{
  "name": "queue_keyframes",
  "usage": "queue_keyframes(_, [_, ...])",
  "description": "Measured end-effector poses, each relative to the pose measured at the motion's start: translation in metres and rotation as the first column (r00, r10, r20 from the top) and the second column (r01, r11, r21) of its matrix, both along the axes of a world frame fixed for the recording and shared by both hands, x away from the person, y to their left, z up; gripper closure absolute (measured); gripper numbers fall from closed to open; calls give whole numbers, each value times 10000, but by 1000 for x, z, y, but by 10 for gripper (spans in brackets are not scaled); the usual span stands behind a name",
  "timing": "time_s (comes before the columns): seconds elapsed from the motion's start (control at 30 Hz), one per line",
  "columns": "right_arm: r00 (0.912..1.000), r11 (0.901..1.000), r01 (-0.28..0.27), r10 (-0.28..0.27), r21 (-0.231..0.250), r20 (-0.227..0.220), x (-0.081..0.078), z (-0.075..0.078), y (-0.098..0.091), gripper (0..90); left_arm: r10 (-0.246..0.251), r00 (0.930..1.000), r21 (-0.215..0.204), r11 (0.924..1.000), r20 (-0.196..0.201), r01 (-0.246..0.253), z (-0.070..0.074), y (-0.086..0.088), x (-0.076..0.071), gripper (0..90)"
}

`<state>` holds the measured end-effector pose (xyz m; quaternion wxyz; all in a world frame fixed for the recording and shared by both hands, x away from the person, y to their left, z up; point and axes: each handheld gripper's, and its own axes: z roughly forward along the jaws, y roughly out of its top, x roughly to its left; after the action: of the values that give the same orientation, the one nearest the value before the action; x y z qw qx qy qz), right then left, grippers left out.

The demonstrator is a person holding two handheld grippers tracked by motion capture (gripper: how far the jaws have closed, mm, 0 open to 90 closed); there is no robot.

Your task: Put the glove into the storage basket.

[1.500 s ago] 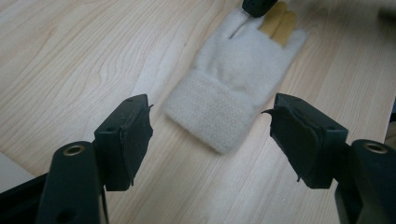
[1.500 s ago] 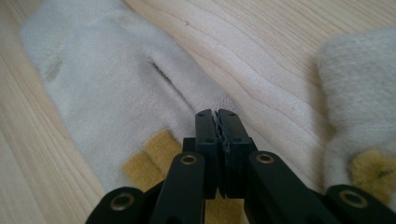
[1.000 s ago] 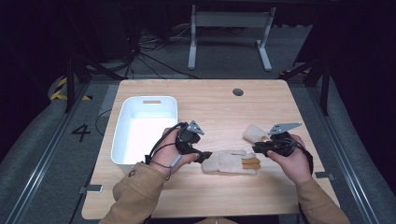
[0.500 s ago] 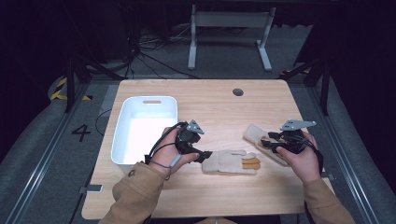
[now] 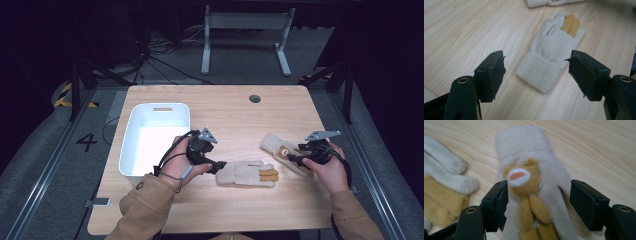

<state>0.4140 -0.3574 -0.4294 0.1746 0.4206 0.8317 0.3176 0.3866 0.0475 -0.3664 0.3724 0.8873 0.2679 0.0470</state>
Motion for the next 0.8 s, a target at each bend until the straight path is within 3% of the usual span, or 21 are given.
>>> queue_keyframes(0.33, [9991, 9998, -58, 51, -182, -414, 6, -15, 0, 291, -15, 9999, 98, 10000, -100, 16, -3, 1, 2, 294])
queue_keyframes(0.57, [9985, 10000, 28, -26, 51, -540, 8, -23, 1, 260, -60, 9999, 101, 9999, -160, 62, -4, -1, 1, 293])
queue_keyframes(0.7, [9990, 10000, -30, 29, -19, -448, 7, -23, 1, 344, -44, 9999, 103, 9999, -167, 45, -4, 0, 1, 292])
queue_keyframes(0.73, [9987, 9999, -115, 117, 57, -503, 5, -21, 2, 475, -31, 9998, 88, 10000, -180, 32, -5, 0, 1, 292])
queue_keyframes(0.8, [9987, 9999, -108, 110, 40, -502, 4, -20, 2, 502, -32, 9998, 79, 10000, -192, 34, -5, 1, 1, 292])
